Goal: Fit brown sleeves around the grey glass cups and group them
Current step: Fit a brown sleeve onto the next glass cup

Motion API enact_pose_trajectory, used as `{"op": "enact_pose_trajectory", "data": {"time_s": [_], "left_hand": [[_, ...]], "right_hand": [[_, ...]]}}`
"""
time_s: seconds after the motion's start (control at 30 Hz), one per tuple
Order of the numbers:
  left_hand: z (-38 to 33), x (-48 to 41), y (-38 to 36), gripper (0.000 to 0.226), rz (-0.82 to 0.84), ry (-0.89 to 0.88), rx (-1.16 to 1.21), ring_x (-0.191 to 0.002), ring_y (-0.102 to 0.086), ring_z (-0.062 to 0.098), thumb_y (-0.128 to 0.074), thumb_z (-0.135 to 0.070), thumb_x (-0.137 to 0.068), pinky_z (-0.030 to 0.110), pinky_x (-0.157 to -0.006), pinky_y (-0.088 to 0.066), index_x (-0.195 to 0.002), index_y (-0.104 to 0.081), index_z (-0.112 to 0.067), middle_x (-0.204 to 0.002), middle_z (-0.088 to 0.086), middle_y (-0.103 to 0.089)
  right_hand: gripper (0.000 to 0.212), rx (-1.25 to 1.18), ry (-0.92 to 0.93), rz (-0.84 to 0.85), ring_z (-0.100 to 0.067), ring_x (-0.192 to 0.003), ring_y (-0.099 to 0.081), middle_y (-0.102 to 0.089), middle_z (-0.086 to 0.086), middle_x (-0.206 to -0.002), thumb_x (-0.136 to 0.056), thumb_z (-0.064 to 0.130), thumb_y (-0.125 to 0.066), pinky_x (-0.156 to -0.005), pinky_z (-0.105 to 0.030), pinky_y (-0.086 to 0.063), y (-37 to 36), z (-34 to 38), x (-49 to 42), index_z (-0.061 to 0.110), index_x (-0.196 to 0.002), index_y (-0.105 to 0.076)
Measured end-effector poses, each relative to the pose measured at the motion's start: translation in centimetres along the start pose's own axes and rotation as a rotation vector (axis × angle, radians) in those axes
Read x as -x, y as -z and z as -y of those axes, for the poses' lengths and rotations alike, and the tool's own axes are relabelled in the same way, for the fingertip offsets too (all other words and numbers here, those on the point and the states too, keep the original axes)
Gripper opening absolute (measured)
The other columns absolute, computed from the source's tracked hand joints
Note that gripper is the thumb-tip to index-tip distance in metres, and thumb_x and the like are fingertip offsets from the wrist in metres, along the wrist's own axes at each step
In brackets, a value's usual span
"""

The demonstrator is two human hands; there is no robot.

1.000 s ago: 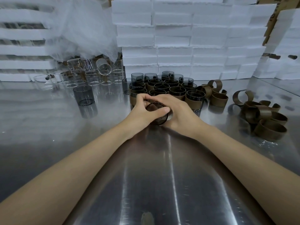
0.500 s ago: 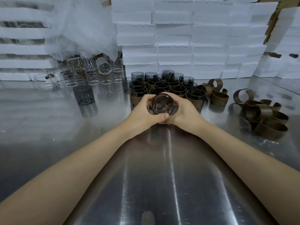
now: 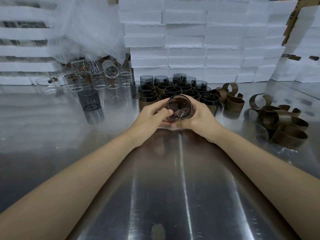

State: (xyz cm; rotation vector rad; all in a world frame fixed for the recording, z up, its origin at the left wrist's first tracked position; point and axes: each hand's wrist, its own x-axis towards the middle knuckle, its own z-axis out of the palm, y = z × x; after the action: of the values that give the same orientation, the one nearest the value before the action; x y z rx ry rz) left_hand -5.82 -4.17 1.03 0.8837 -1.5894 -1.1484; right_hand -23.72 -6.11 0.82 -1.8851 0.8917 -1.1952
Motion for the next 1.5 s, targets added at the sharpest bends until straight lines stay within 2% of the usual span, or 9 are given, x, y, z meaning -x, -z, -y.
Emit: {"op": "enact_pose_trajectory", "data": {"time_s": [0.17, 0.3, 0.43, 0.5, 0.63, 0.77, 1.13, 1.33, 1.5], "left_hand": [[-0.2, -0.2, 0.0, 0.039, -0.111, 0.0, -0.049, -0.092, -0.066, 0.013, -0.029, -0.025, -0.107, 0.033, -0.087, -0.054, -0.119, -0.065, -0.035, -0.113, -0.004, -0.07], [0.1, 0.2, -0.1, 0.039, -0.044, -0.11, -0.212, -0.124, -0.048, -0.005, -0.032, -0.048, -0.101, 0.023, -0.105, -0.04, -0.135, -0.048, -0.04, -0.136, -0.018, -0.047], [-0.1, 0.4, -0.2, 0.059, 0.026, -0.202, -0.298, -0.144, -0.017, -0.005, -0.053, -0.051, -0.09, 0.028, -0.118, -0.023, -0.143, -0.03, -0.039, -0.158, -0.017, -0.018], [-0.1, 0.6, -0.4, 0.073, 0.049, -0.217, -0.331, -0.146, -0.012, -0.006, -0.066, -0.044, -0.084, 0.035, -0.121, -0.022, -0.147, -0.029, -0.036, -0.16, -0.019, -0.012], [-0.2, 0.7, -0.6, 0.077, 0.004, -0.208, -0.334, -0.142, -0.031, 0.002, -0.078, -0.027, -0.081, 0.039, -0.118, -0.032, -0.146, -0.038, -0.03, -0.156, -0.014, -0.032], [-0.3, 0.8, -0.6, 0.067, -0.068, -0.189, -0.296, -0.118, -0.057, 0.0, -0.078, -0.022, -0.081, 0.02, -0.104, -0.044, -0.141, -0.049, -0.026, -0.131, -0.006, -0.061], [-0.2, 0.3, -0.5, 0.032, -0.148, -0.198, -0.261, -0.106, -0.065, 0.008, -0.055, -0.028, -0.098, 0.027, -0.094, -0.052, -0.126, -0.064, -0.016, -0.111, -0.004, -0.07], [-0.5, 0.4, -0.3, 0.055, -0.157, -0.18, -0.25, -0.109, -0.064, 0.002, -0.029, -0.048, -0.099, 0.028, -0.102, -0.046, -0.124, -0.065, -0.014, -0.111, -0.006, -0.071], [0.0, 0.3, -0.4, 0.053, -0.093, -0.147, -0.332, -0.104, -0.062, -0.006, -0.074, -0.048, -0.076, 0.017, -0.095, -0.048, -0.124, -0.059, -0.031, -0.107, -0.023, -0.068]], "right_hand": [[0.067, -0.054, 0.019, 0.003, -0.003, -0.098, -0.065, -0.07, 0.013, -0.101, -0.058, -0.012, -0.084, -0.084, -0.016, -0.048, -0.1, 0.3, 0.1, 0.023, -0.111, -0.062], [0.059, -0.3, -0.113, 0.026, -0.02, -0.108, -0.065, -0.067, -0.005, -0.112, -0.069, -0.009, -0.077, -0.092, -0.032, -0.053, -0.3, 0.8, 0.3, 0.009, -0.121, -0.058], [0.034, -0.791, -0.38, 0.26, -0.025, -0.1, -0.068, -0.067, -0.014, -0.115, -0.09, 0.028, -0.059, -0.084, -0.031, -0.057, -0.9, 1.6, 0.5, 0.008, -0.117, -0.063], [0.046, -0.913, -0.502, 0.338, -0.022, -0.095, -0.069, -0.069, -0.014, -0.111, -0.094, 0.046, -0.049, -0.081, -0.029, -0.057, -1.1, 1.9, 0.6, 0.008, -0.107, -0.071], [0.058, -0.98, -0.603, 0.323, -0.023, -0.1, -0.068, -0.068, -0.014, -0.114, -0.093, 0.055, -0.047, -0.082, -0.031, -0.057, -1.0, 2.1, 0.6, 0.004, -0.11, -0.069], [0.061, -0.929, -0.648, 0.327, -0.028, -0.095, -0.069, -0.069, -0.014, -0.109, -0.09, 0.059, -0.047, -0.077, -0.029, -0.058, -1.0, 2.2, 0.4, 0.006, -0.117, -0.062], [0.07, -0.865, -0.667, 0.353, -0.029, -0.085, -0.066, -0.061, -0.021, -0.097, -0.09, 0.061, -0.045, -0.073, -0.028, -0.058, -0.9, 1.8, 0.2, 0.0, -0.125, -0.051], [0.063, -0.822, -0.684, 0.403, -0.02, -0.071, -0.057, -0.06, -0.015, -0.083, -0.084, 0.061, -0.05, -0.064, -0.023, -0.053, -0.9, 1.9, 0.2, 0.004, -0.112, -0.055], [0.063, -0.867, -0.671, 0.387, -0.02, -0.07, -0.06, -0.062, -0.014, -0.087, -0.085, 0.058, -0.053, -0.064, -0.023, -0.053, -0.7, 1.7, 0.4, 0.004, -0.115, -0.056]]}}
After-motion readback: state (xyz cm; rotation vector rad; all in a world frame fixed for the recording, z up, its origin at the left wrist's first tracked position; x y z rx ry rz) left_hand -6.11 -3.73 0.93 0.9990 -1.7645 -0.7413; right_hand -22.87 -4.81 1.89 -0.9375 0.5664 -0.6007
